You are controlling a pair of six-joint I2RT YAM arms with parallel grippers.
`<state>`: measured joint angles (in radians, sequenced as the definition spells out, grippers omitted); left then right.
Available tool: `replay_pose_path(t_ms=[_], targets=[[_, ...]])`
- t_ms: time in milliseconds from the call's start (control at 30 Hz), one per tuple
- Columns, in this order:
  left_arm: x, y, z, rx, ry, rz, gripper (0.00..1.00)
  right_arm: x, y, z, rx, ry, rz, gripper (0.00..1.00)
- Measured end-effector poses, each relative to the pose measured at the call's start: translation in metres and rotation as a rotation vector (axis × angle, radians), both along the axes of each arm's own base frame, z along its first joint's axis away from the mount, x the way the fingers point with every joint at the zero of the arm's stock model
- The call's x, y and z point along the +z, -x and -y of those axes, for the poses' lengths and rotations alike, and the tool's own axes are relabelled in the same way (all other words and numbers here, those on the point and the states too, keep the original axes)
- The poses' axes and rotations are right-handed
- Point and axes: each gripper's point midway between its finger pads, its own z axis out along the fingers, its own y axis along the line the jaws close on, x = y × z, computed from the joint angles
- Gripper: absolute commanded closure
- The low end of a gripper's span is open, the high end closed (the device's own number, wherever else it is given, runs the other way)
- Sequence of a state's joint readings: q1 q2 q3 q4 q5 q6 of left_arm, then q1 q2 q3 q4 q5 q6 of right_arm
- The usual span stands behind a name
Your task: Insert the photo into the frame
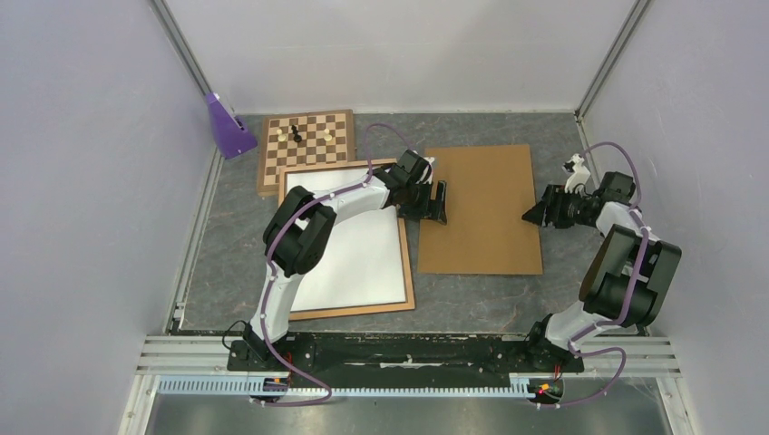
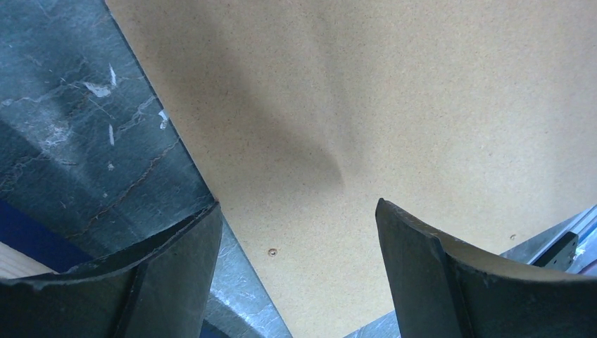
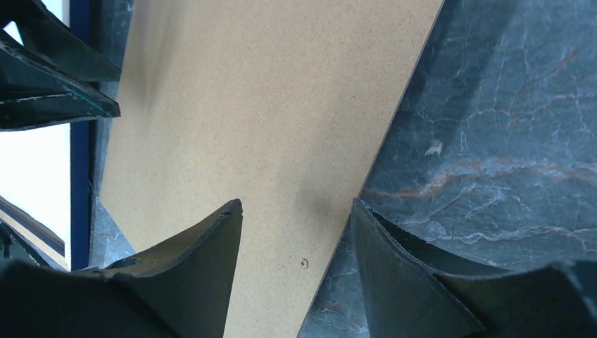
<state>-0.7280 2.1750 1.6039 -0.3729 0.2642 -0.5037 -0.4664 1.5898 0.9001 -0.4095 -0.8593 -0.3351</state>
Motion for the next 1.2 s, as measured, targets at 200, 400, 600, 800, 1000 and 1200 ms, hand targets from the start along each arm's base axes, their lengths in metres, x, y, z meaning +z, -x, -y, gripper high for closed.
replay_pose_path(t_ms=[200,400,600,800,1000,1200], targets=[[0.000,0.000,-0.001,0.000,-0.002,-0.002,0.14,0.024,-0.011,-0.005,0.028,0.011,0.071,0.41],[0.000,0.002,-0.003,0.002,-0.011,-0.010,0.13,0.065,-0.029,-0.022,0.080,0.031,0.188,0.42],[0.001,0.003,-0.004,0.001,-0.010,-0.014,0.13,0.117,-0.037,-0.050,0.148,0.016,0.325,0.42],[0.006,0.006,-0.007,-0.009,0.005,-0.044,0.13,0.137,-0.039,-0.072,0.191,0.013,0.375,0.43],[0.012,0.011,-0.013,-0.013,0.008,-0.068,0.13,0.159,-0.038,-0.096,0.238,0.003,0.427,0.43],[0.019,0.012,-0.019,-0.016,0.013,-0.080,0.13,0.181,-0.033,-0.116,0.288,-0.039,0.456,0.43]])
